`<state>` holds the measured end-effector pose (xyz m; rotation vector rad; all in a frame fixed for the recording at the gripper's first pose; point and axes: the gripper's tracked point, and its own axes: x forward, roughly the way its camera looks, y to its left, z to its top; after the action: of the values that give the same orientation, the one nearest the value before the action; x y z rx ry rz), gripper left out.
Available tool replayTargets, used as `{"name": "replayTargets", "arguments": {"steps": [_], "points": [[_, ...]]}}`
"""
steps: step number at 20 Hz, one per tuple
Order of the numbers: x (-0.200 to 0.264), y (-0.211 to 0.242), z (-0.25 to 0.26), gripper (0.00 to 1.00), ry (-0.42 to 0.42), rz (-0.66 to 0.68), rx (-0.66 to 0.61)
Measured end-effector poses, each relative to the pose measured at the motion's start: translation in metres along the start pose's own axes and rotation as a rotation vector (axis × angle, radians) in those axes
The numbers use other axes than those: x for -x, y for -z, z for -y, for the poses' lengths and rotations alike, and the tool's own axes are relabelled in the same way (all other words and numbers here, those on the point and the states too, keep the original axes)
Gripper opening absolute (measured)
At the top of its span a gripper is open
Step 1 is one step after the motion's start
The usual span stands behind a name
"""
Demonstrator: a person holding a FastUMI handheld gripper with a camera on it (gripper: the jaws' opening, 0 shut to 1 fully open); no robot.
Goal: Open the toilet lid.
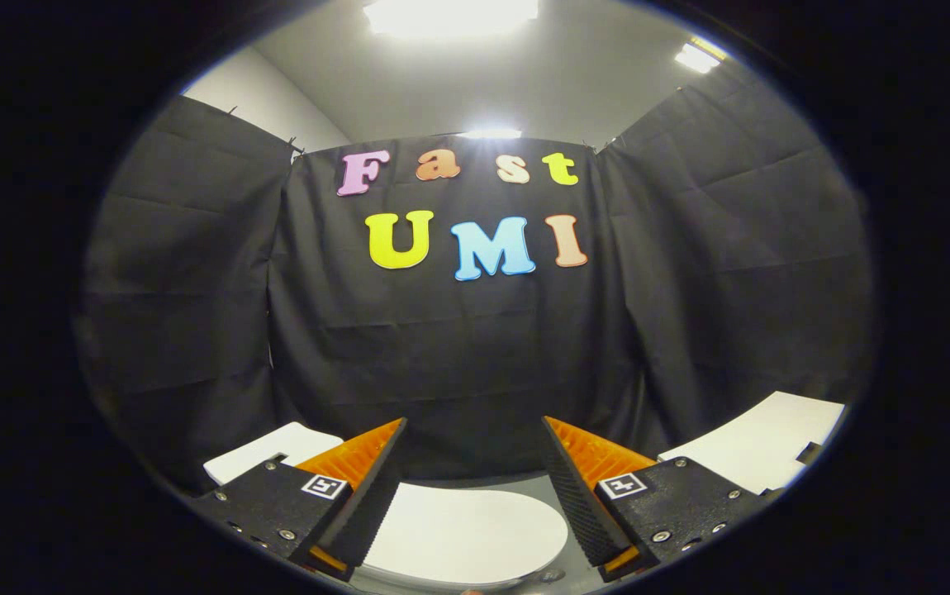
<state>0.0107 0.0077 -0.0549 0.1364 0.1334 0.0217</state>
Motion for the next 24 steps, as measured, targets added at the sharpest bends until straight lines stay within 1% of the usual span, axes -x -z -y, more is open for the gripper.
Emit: {"name": "replayTargets", "arguments": {"steps": [3,8,11,13,20,22,24], "points": [[-0.007,0.021,0.006,0.95,0.015,-0.043,0.006],[-0.017,0.057,0.012,0.95,0.001,-0.101,-0.043],[-0.018,0.066,0.011,0.94,-0.033,-0.109,-0.063],[-0.022,0.083,0.022,0.94,-0.014,-0.131,-0.065],[-0.010,0.137,0.032,0.94,0.005,-0.232,-0.122],[-0.009,0.147,0.034,0.95,0.004,-0.252,-0.145],[-0.010,0.160,0.034,0.96,-0.006,-0.281,-0.199]]}}
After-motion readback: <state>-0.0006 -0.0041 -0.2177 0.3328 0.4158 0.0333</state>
